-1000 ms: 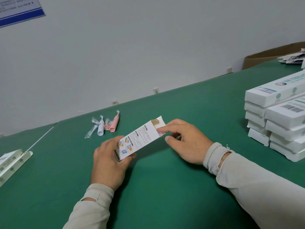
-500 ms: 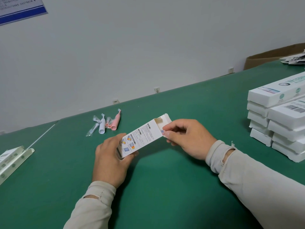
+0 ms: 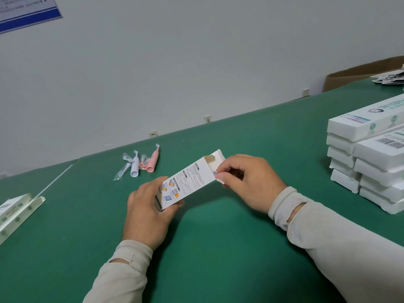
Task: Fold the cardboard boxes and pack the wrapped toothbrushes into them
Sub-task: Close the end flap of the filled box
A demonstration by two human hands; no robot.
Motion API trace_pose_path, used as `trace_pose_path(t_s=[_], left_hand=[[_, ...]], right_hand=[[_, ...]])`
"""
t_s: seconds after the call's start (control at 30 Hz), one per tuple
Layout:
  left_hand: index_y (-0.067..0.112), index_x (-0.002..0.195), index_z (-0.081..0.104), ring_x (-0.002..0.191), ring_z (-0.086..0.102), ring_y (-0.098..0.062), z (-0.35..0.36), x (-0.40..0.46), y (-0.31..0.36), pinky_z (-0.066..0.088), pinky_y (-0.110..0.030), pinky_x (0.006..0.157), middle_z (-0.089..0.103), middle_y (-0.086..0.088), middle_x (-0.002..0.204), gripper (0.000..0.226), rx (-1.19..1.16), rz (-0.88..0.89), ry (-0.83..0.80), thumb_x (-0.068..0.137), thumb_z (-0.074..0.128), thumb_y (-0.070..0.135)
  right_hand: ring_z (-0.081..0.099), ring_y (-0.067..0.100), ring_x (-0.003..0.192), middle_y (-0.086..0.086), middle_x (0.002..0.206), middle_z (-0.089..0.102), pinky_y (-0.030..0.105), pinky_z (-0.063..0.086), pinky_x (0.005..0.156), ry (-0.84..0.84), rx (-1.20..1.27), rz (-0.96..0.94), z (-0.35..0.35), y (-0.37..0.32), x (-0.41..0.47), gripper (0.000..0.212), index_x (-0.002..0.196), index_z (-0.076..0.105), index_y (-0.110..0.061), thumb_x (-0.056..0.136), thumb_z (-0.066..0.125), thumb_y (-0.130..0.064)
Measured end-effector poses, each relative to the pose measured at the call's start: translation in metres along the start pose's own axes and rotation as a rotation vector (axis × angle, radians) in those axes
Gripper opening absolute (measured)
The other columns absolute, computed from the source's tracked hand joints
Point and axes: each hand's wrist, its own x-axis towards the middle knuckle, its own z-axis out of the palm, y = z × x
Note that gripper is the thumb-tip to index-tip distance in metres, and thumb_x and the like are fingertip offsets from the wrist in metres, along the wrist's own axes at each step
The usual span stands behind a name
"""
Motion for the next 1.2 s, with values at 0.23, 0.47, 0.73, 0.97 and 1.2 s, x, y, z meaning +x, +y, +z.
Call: trace_pose_path(t_s=[0.23,0.47,0.73,0.97,1.2], left_hand=[[0.054,0.112,0.053,0.104,0.041,-0.013,-0.001,-0.002,0.002,0.027,-0.021,0.086,0.051,0.030,0.101,0.055,0.008,0.007,-0.009,0.073,0.084,0.030],[0.057,0.109,0.051,0.102,0.042,-0.012,-0.002,-0.002,0.002,0.031,-0.025,0.084,0.053,0.031,0.099,0.053,-0.002,-0.011,-0.011,0.073,0.084,0.036],[0.055,0.109,0.052,0.103,0.047,-0.017,-0.002,-0.001,0.000,0.034,-0.027,0.085,0.055,0.028,0.099,0.053,-0.030,-0.008,-0.003,0.073,0.084,0.033],[0.055,0.110,0.053,0.103,0.046,-0.019,0.000,0.000,-0.002,0.032,-0.027,0.087,0.055,0.026,0.098,0.054,-0.036,-0.004,0.016,0.073,0.085,0.032],[0.056,0.109,0.052,0.103,0.044,-0.017,0.000,0.001,-0.003,0.029,-0.024,0.086,0.054,0.026,0.098,0.054,-0.023,-0.014,0.025,0.073,0.084,0.032]], right_hand=[[0.055,0.018,0.088,-0.005,0.094,0.055,0.037,0.046,0.086,-0.251,-0.305,-0.085,-0.010,-0.002,0.004,0.014,0.106,0.062,-0.021,0.102,0.049,-0.026],[0.056,0.029,0.087,-0.001,0.103,0.054,0.044,0.048,0.080,-0.275,-0.495,-0.161,-0.013,-0.009,0.007,0.021,0.114,0.058,-0.023,0.104,0.042,-0.032],[0.058,0.028,0.085,-0.003,0.102,0.056,0.043,0.050,0.078,-0.191,-0.506,-0.204,-0.014,-0.011,0.005,0.023,0.114,0.062,-0.027,0.103,0.044,-0.037],[0.047,0.020,0.073,-0.005,0.090,0.048,0.032,0.042,0.067,0.004,-0.472,-0.272,-0.014,-0.012,0.007,0.020,0.102,0.074,-0.015,0.095,0.063,-0.030],[0.055,0.017,0.078,-0.006,0.092,0.056,0.031,0.046,0.075,0.016,-0.320,-0.244,-0.009,-0.008,0.005,0.015,0.104,0.075,-0.016,0.094,0.066,-0.022]])
